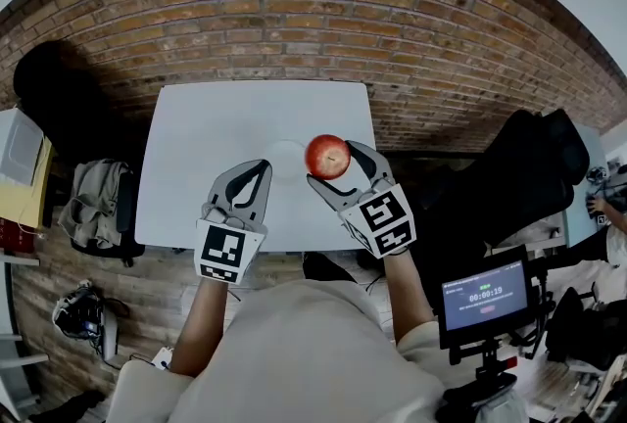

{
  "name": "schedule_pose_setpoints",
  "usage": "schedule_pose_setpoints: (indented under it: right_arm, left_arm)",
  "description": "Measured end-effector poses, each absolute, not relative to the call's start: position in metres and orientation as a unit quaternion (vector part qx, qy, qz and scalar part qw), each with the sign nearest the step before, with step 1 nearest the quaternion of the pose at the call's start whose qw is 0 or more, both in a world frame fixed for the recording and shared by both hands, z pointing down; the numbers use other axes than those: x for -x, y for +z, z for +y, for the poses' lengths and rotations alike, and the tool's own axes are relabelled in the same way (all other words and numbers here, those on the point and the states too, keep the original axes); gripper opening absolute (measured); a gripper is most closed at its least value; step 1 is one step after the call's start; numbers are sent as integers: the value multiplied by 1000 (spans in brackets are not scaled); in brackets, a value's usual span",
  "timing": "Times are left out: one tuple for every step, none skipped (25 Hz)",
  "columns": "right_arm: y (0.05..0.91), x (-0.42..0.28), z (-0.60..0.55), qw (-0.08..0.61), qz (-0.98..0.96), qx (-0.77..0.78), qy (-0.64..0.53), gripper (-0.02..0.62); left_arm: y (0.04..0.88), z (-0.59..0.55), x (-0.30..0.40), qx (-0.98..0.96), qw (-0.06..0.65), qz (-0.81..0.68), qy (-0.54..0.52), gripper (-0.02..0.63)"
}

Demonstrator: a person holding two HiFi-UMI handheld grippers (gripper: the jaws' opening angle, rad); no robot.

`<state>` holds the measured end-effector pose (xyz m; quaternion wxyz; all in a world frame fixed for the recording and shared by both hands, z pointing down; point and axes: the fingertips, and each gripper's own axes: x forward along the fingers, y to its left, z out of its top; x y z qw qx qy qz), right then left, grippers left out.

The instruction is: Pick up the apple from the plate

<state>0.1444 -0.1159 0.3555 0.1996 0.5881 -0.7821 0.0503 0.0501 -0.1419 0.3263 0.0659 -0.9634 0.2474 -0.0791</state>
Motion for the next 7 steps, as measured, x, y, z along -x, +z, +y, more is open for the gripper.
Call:
schedule_pose_setpoints:
  right_arm:
    - [356, -144, -116, 199, -782, -588, 50, 365]
    - [356, -145, -116, 200, -782, -588, 50, 365]
    - [357, -145, -116, 200, -782, -588, 50, 365]
    - [357, -145, -116, 200, -782, -589, 51, 365]
    - [357, -146, -116, 200, -782, -589, 51, 365]
    - [357, -146, -116, 199, -782, -589, 51, 365]
    - [357, -146, -116, 199, -782, -589, 52, 365]
  left_arm:
    - [327, -142, -50, 963, 66, 247, -80, 6]
    - [328, -142, -50, 963, 66, 247, -80, 6]
    - [328, -142, -51, 963, 65, 247, -80, 6]
    - [328, -142, -51, 963, 65, 247, -81, 6]
    - [328, -142, -51, 963, 65, 248, -81, 6]
    - [328, -142, -51, 963, 65, 248, -81, 6]
    - [328, -143, -51, 963, 65, 248, -81, 6]
